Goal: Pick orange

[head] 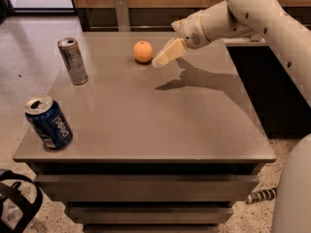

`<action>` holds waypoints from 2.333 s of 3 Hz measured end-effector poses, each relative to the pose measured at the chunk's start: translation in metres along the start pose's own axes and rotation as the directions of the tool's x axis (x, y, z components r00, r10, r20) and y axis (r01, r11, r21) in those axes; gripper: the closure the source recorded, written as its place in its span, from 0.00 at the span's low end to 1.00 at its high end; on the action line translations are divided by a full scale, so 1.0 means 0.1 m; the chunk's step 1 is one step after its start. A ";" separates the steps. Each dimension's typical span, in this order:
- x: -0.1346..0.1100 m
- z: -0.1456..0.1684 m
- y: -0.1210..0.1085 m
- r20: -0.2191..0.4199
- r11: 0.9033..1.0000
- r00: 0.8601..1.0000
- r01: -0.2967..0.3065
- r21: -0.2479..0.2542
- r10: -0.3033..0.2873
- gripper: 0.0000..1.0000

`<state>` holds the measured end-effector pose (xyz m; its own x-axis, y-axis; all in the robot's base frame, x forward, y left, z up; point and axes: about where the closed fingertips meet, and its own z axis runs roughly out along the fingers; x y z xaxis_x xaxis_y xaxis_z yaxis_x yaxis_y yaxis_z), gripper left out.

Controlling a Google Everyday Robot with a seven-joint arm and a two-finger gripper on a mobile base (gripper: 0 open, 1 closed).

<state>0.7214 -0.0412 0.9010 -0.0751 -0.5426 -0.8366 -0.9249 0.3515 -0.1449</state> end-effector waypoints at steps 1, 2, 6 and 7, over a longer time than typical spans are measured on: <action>0.01 0.25 -0.13 0.013 0.999 0.999 -0.037 0.003 0.037 0.00; 0.08 0.39 -0.33 0.036 0.996 0.996 -0.084 0.012 0.084 0.00; 0.09 0.96 -0.53 0.207 0.990 0.968 -0.142 -0.024 0.144 0.00; 0.06 1.04 -0.47 0.242 0.990 0.960 -0.137 -0.032 0.140 0.00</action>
Offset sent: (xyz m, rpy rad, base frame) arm 0.0766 0.0048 -0.0294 0.1124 0.0603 -0.0997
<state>0.8030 0.0186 0.8477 -0.1117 -0.2874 -0.9513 -0.9173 0.3980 -0.0125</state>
